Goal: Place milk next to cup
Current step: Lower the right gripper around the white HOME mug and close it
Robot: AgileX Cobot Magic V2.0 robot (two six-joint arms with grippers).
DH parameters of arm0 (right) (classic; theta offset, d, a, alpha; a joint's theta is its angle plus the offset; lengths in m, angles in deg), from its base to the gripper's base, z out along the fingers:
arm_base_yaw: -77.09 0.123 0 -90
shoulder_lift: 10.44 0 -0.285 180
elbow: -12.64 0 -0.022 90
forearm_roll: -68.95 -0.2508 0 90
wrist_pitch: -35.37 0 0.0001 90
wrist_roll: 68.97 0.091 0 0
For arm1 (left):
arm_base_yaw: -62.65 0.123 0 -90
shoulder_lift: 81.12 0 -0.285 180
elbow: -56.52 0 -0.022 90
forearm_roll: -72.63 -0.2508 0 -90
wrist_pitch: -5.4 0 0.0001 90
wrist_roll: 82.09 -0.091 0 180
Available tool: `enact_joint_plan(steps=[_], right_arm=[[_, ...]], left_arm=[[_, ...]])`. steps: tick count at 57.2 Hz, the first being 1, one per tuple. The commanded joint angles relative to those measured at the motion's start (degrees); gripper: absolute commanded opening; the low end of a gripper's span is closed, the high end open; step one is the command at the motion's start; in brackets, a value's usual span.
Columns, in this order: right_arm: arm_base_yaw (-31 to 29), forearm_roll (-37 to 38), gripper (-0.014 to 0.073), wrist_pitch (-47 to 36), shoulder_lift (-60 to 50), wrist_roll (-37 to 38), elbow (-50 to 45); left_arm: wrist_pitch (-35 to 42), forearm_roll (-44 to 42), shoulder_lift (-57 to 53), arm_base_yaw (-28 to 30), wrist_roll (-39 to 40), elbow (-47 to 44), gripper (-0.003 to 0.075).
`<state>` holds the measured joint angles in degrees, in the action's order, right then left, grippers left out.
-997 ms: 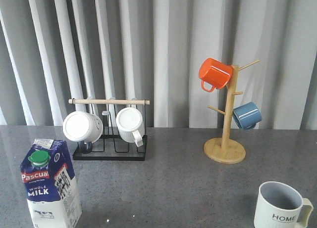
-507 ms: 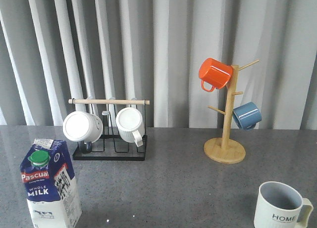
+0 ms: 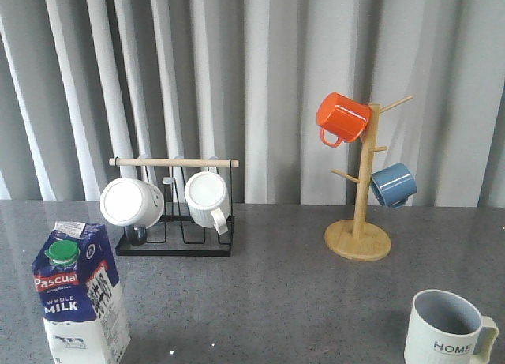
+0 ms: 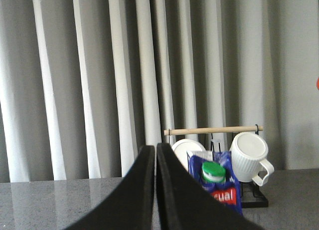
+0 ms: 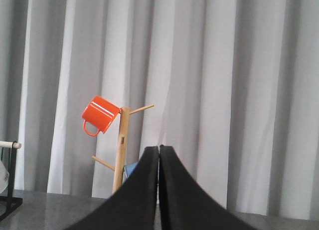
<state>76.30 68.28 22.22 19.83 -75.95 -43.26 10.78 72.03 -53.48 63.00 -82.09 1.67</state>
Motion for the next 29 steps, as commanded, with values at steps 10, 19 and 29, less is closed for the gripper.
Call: enact_joint_plan(steps=[10, 19, 29], right_arm=[[0.0, -0.1, -0.0009, 23.2, 23.0, 0.4, 24.8], [0.0, -1.5, -0.0009, 27.1, 26.1, 1.7, 26.7], [0.0, -3.5, -0.0007, 29.6, 26.4, 4.3, 26.7]], left_arm=[[-8.1, 2.9, 19.5, 0.1, -0.6, 22.4, -0.0007], [-4.7, 2.9, 22.6, -0.4, 0.0, 23.3, -0.0007], [-8.3, 2.9, 23.6, -1.6, 3.6, 23.3, -0.0004]])
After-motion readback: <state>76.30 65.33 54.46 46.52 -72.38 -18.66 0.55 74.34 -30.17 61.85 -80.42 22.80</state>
